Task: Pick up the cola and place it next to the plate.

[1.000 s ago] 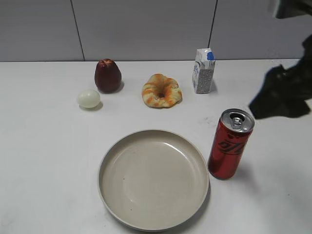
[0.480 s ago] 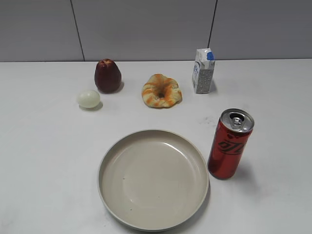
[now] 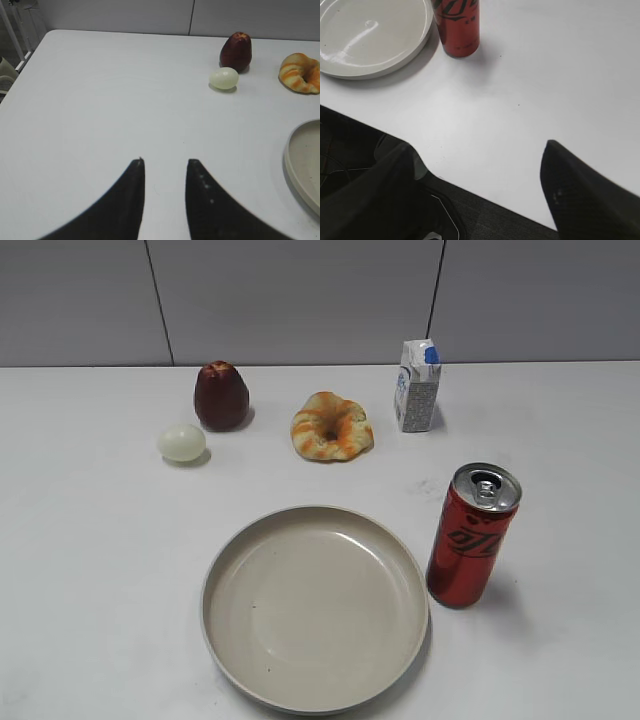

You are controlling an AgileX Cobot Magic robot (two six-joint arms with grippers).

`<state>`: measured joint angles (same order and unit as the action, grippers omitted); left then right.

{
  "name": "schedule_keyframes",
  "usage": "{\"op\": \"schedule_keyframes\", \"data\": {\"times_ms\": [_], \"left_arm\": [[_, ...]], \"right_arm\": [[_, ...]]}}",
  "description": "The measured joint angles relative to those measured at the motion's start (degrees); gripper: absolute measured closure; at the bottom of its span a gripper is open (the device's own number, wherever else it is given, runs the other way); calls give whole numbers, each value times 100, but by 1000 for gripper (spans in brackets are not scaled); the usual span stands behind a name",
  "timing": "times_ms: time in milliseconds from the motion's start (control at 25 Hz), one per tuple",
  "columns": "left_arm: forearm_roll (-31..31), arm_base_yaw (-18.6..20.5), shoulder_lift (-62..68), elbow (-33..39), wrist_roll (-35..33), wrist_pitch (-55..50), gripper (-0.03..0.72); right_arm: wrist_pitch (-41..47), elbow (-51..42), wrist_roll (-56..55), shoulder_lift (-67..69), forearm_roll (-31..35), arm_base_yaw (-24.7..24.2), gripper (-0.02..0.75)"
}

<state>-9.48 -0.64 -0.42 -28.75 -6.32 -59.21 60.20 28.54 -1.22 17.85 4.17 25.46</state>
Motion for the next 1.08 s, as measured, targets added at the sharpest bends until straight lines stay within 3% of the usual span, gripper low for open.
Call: {"op": "schedule_keyframes", "data": {"times_ms": [280,760,1080], "left_arm": [[0,0,0,0,0,0,461],[0,0,0,0,0,0,461],[0,0,0,0,0,0,460]], "right_arm": [[-13,0,0,-270,53,-89,147],[-20,-11,0,-1490,134,-1835,147],[-26,-11,0,-1820,141,-2062,147]]}}
